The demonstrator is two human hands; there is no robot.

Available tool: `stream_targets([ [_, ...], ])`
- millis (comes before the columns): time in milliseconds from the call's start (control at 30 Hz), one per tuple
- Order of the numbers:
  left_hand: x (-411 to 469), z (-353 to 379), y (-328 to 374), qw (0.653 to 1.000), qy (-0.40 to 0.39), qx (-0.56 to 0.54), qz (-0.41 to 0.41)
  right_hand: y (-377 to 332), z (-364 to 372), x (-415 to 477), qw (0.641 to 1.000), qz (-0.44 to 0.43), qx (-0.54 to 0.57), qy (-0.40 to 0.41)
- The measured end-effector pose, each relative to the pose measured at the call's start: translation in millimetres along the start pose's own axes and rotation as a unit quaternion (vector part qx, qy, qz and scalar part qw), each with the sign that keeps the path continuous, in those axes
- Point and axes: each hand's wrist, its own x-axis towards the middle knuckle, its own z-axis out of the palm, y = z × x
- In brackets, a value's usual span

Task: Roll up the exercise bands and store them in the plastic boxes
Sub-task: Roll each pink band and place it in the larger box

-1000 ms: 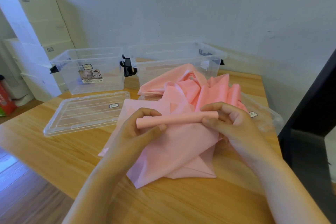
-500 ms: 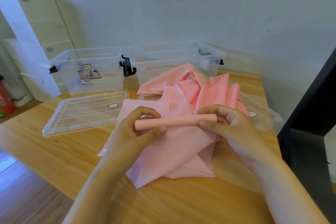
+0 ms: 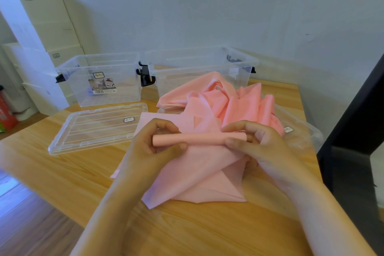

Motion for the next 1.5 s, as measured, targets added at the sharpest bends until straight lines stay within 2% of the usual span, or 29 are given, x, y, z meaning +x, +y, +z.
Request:
stream_targets([
  [133, -3, 2, 1, 0.998, -0.049, -0.003, -0.045, -1, -1, 1, 0.999, -0.034, -0.008, 0.008],
  [267, -2, 4, 1, 0.999, -0.033, -0.003, -0.025, 0, -1, 2, 0.999, -0.044, -0.022, 0.002],
  [433, 1, 0, -3, 1.000, -0.013, 0.012, 0.006, 2, 0, 1, 0.999, 0.001, -0.030, -0.022],
  [600, -1, -1, -5, 1.000, -0.009, 0.022, -0.007, 4, 1, 1, 0.997, 0.036, -0.062, -0.024],
  [833, 1, 2, -4, 0.997, -0.044, -0.032, -0.046, 5, 0, 4, 1.000, -0.019, -0.020, 0.001],
  [933, 1, 2, -5, 0.997, -0.034, -0.030, -0.057, 5, 0, 4, 1.000, -0.024, -0.017, -0.001],
  [1133, 2, 1, -4, 0.998, -0.028, -0.040, -0.044, 7, -2, 5, 0.999, -0.025, -0.032, -0.020],
  [1333, 1, -1, -2, 0.998, -0.011, -0.053, -0.012, 11, -5, 5, 0.997, 0.038, -0.022, -0.063],
  [1433, 2, 0, -2, 0.999, 0.000, -0.054, 0.008, 11, -5, 5, 0.996, 0.042, -0.040, -0.066],
  [1500, 2, 1, -1, 0.998, 0.012, -0.058, 0.017, 8, -4, 2, 0.993, 0.051, -0.042, -0.096],
])
